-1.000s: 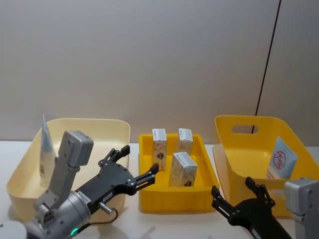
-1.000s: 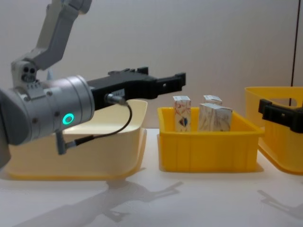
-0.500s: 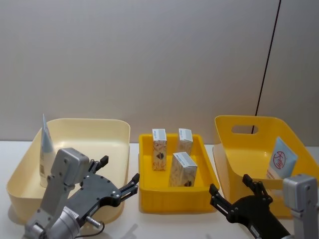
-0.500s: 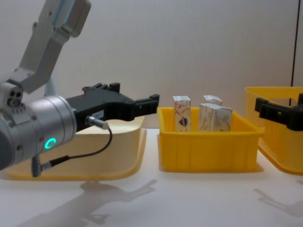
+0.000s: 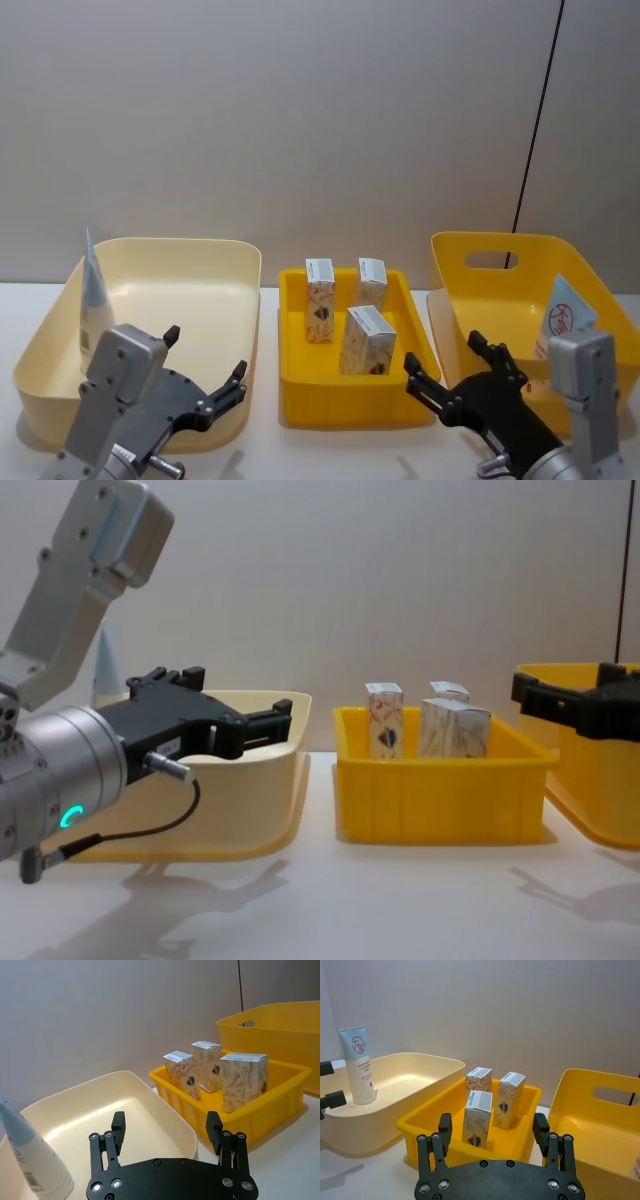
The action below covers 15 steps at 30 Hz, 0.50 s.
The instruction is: Bimanual collaborative sorting of washing and personal care products
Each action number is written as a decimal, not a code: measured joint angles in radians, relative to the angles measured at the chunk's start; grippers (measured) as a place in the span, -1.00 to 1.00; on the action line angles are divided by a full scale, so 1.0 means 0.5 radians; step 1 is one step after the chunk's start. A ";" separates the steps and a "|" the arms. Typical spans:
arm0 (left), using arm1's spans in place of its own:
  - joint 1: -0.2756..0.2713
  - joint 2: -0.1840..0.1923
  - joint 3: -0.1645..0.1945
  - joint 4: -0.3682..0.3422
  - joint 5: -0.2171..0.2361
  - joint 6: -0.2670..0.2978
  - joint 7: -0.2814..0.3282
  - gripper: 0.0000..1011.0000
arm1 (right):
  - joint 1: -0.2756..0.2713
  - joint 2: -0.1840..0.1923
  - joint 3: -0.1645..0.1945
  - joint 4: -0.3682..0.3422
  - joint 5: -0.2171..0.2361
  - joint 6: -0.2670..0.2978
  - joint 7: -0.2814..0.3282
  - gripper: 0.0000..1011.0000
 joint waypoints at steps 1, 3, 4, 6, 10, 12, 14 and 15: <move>0.003 0.001 0.000 -0.003 0.004 0.000 0.006 0.98 | 0.009 -0.002 -0.001 0.013 0.000 -0.001 0.007 0.98; 0.008 0.004 0.000 -0.007 0.011 0.001 0.017 0.98 | 0.030 -0.008 -0.005 0.033 -0.001 -0.005 0.020 0.98; 0.009 0.004 0.000 -0.008 0.012 0.001 0.019 0.98 | 0.046 -0.012 -0.008 0.052 -0.001 -0.007 0.031 0.98; 0.010 0.005 0.000 -0.009 0.013 0.001 0.021 0.98 | 0.069 -0.018 -0.011 0.079 -0.002 -0.009 0.045 0.98; 0.010 0.005 -0.001 -0.009 0.014 0.001 0.022 0.98 | 0.126 -0.036 -0.022 0.146 -0.003 -0.012 0.077 0.98; 0.010 0.005 -0.001 -0.009 0.014 0.001 0.022 0.98 | 0.147 -0.043 -0.026 0.174 -0.004 -0.013 0.091 0.98; 0.010 0.005 -0.001 -0.009 0.014 0.001 0.022 0.98 | 0.178 -0.053 -0.032 0.212 -0.006 -0.014 0.107 0.98; 0.010 0.004 -0.001 -0.009 0.014 0.001 0.022 0.99 | 0.187 -0.057 -0.034 0.224 -0.008 -0.015 0.115 0.98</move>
